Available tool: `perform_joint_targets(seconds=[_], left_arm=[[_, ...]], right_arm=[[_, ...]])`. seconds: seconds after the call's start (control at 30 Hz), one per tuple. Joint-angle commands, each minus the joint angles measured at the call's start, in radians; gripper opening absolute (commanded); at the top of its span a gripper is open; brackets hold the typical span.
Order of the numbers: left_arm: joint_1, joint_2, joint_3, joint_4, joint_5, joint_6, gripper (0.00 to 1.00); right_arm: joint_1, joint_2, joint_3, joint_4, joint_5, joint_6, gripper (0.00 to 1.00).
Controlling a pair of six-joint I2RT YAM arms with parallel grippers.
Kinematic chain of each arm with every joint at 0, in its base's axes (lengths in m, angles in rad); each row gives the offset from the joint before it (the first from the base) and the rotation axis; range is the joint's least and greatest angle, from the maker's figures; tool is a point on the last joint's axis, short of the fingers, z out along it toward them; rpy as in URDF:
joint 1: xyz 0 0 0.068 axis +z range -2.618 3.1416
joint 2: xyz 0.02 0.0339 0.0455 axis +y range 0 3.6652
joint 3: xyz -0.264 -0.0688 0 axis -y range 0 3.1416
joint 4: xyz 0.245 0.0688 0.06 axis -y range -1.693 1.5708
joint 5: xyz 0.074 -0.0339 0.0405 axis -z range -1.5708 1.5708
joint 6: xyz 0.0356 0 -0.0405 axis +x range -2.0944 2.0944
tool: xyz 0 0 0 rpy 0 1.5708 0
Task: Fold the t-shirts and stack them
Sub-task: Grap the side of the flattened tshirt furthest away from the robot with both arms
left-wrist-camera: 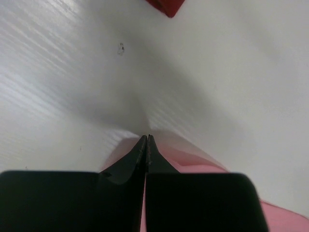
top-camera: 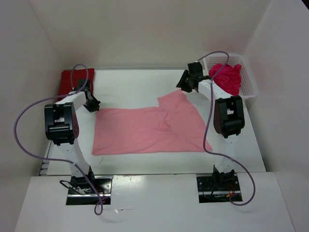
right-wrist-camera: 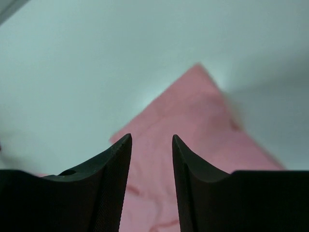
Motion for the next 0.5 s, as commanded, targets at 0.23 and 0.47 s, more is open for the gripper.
perform_joint_targets(seconds=[0.23,0.47], left_arm=[[-0.013,-0.167,-0.040,-0.026,-0.009,-0.010,0.00],[-0.022,-0.177,-0.040,-0.026,0.000,-0.010,0.00]], right_arm=[[-0.030,0.293,0.391,-0.087,0.253,-0.159,0.45],[-0.030,0.394,0.487,-0.143,0.258,-0.194,0.45]])
